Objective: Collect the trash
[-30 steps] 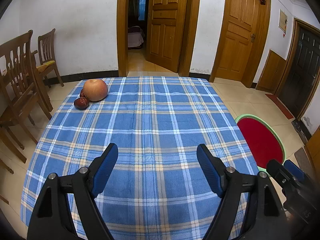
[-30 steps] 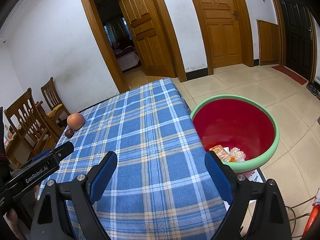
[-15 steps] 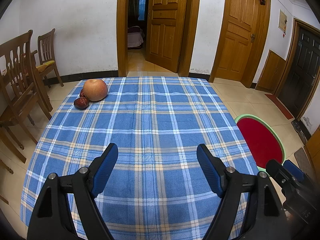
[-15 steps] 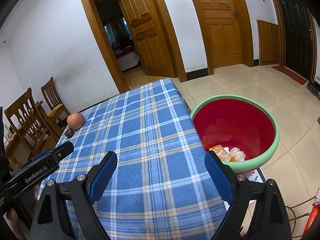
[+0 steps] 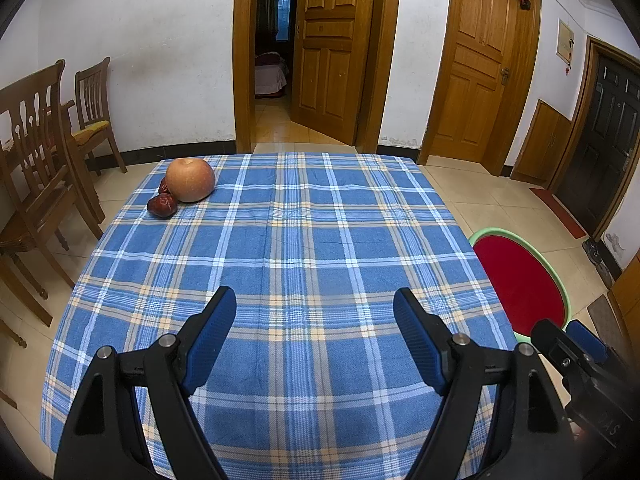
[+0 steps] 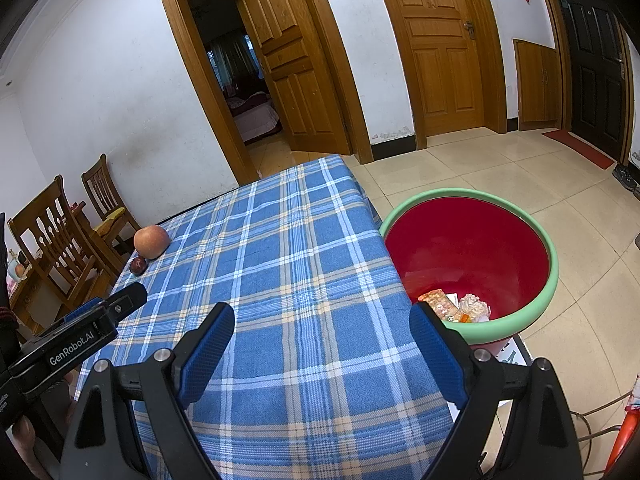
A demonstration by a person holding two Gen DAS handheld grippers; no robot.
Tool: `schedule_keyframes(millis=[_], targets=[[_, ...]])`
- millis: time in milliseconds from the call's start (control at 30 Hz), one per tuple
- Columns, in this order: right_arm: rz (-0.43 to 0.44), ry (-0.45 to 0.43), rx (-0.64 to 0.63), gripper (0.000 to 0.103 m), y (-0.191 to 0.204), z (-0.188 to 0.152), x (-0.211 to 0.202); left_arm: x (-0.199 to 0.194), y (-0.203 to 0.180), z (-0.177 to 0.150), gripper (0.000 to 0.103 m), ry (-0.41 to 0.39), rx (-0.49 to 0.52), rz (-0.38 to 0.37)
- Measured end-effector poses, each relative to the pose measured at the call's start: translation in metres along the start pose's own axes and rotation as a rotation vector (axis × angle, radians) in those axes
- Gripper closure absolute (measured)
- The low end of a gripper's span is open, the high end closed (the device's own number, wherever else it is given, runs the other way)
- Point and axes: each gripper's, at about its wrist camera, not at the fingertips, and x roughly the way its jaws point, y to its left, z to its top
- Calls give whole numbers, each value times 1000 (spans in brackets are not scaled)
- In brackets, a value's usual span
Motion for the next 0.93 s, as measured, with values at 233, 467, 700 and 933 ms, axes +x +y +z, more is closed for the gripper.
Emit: schedule_keyframes(millis=[233, 467, 700, 933], targets=[[1, 0, -1, 12, 0, 0, 0, 0, 0, 0, 23, 1, -1, -2], [0, 1, 0, 12, 0, 0, 0, 0, 0, -1, 23, 2, -1, -3], [-1, 1, -1, 12, 1, -1, 0, 0, 0, -1, 23, 3, -1, -3], [-2, 3, 0, 12, 1, -1, 0, 2, -4, -5, 23, 11, 0, -4]])
